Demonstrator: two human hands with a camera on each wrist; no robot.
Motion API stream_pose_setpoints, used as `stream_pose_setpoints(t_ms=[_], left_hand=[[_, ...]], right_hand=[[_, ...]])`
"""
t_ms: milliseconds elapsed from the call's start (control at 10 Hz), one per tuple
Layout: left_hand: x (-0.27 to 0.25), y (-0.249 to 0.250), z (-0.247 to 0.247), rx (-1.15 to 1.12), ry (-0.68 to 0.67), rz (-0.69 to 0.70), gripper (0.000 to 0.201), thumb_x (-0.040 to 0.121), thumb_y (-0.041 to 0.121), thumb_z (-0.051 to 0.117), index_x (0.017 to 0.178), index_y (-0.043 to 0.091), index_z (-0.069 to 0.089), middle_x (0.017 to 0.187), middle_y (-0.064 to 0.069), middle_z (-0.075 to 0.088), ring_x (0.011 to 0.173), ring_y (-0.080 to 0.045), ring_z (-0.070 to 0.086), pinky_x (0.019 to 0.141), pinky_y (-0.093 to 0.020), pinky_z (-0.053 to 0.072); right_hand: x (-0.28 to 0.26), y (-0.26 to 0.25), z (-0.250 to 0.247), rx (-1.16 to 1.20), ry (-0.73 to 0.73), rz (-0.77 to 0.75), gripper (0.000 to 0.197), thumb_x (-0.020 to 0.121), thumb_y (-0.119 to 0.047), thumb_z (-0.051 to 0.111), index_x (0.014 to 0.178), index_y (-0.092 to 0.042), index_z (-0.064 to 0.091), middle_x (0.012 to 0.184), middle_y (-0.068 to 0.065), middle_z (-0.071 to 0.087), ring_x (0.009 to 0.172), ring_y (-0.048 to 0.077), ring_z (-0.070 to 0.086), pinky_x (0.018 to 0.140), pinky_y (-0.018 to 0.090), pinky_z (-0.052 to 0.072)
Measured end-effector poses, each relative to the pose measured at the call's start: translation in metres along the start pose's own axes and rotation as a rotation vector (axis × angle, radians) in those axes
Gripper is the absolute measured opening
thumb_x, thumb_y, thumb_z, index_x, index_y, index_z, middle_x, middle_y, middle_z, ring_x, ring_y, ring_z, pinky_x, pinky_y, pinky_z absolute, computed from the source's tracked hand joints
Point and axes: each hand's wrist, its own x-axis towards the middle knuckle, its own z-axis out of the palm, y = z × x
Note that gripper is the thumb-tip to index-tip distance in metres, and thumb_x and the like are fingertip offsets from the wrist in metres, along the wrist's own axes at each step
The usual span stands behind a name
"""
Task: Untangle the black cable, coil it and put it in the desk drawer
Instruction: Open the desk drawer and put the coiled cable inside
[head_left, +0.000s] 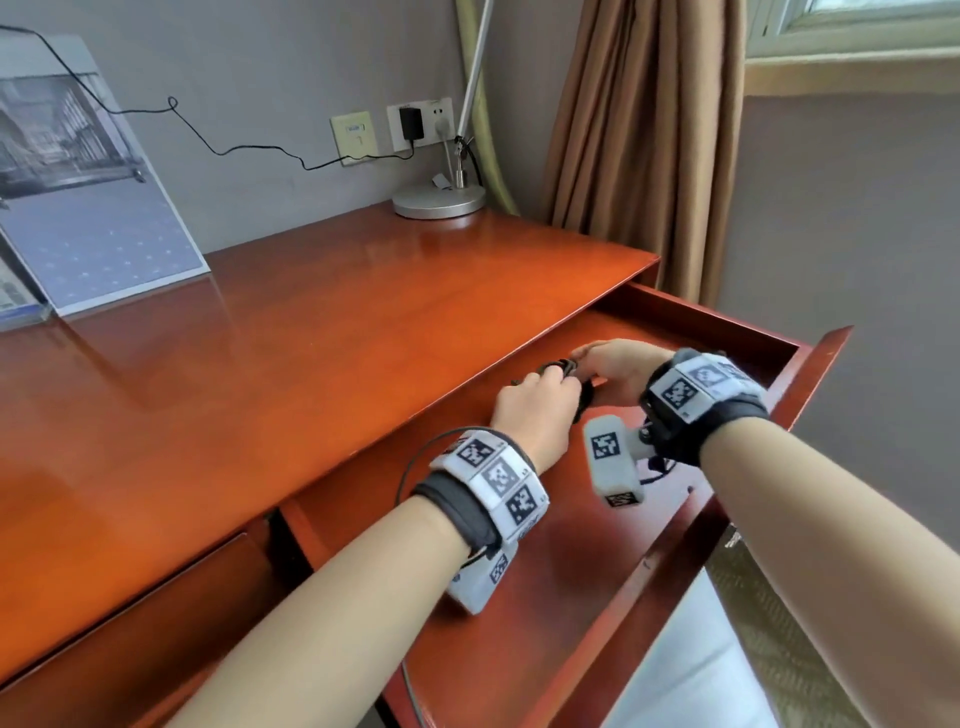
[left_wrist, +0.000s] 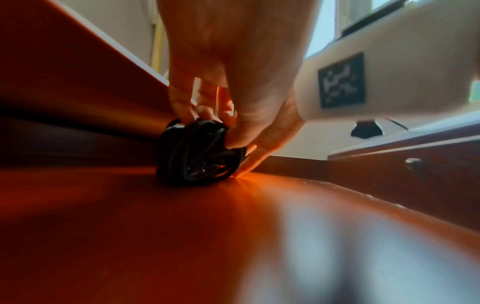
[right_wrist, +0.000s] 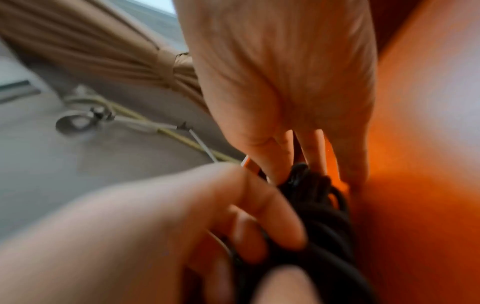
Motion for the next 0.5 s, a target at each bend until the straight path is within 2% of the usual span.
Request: stream_pose_setpoints(t_ms=[100, 200, 300, 400, 500], left_hand=[[0.004, -0.015, 0.002, 0.043, 0.050, -0.059, 0.026, 0.097, 0.006, 0.037, 0.119, 0.013, 0.050, 0.123, -0.007, 0.046, 0.118, -0.026, 0.043, 0.067, -0.034, 0.036], [0.005, -0.028, 0.004, 0.050, -0.031, -0.078, 0.031, 0.096, 0.002, 0.038, 0.124, 0.009, 0.048, 0.131, -0.008, 0.042, 0.126, -0.026, 0.038, 0.081, -0.036, 0.043], [-0.002, -0.041, 0.017, 0.000, -0.287, -0.079, 0.070, 0.090, 0.007, 0.052, 0.148, 0.002, 0.014, 0.158, -0.010, 0.002, 0.146, -0.024, 0.000, 0.115, -0.039, 0.017], [-0.005, -0.053, 0.022, 0.024, -0.267, -0.144, 0.078, 0.088, 0.014, 0.054, 0.150, 0.006, 0.007, 0.159, -0.006, -0.004, 0.147, -0.022, 0.001, 0.117, -0.036, 0.006], [-0.009, -0.055, 0.022, 0.041, -0.269, -0.254, 0.075, 0.087, 0.020, 0.054, 0.146, 0.004, 0.012, 0.158, -0.009, 0.002, 0.145, -0.024, 0.013, 0.116, -0.034, 0.009]], right_hand=[[0.016, -0.008, 0.019, -0.242, 0.261, -0.130, 0.047, 0.089, -0.022, 0.062, 0.131, -0.010, 0.047, 0.113, 0.011, 0.055, 0.097, 0.022, 0.054, 0.084, 0.032, 0.046], [0.029, -0.002, 0.040, -0.118, 0.341, -0.152, 0.038, 0.087, -0.027, 0.061, 0.120, -0.009, 0.053, 0.102, 0.010, 0.059, 0.083, 0.022, 0.058, 0.063, 0.030, 0.048], [0.041, 0.005, 0.053, 0.004, 0.351, -0.190, 0.037, 0.090, -0.017, 0.051, 0.127, -0.015, 0.049, 0.086, 0.009, 0.061, 0.055, 0.015, 0.054, 0.051, 0.026, 0.046], [0.043, 0.005, 0.051, -0.080, 0.326, -0.264, 0.049, 0.089, -0.019, 0.054, 0.136, -0.026, 0.043, 0.096, 0.008, 0.059, 0.066, 0.021, 0.058, 0.052, 0.028, 0.049], [0.043, 0.003, 0.053, -0.325, 0.241, -0.333, 0.052, 0.088, -0.018, 0.055, 0.138, -0.021, 0.043, 0.114, 0.012, 0.057, 0.083, 0.025, 0.059, 0.065, 0.029, 0.050]])
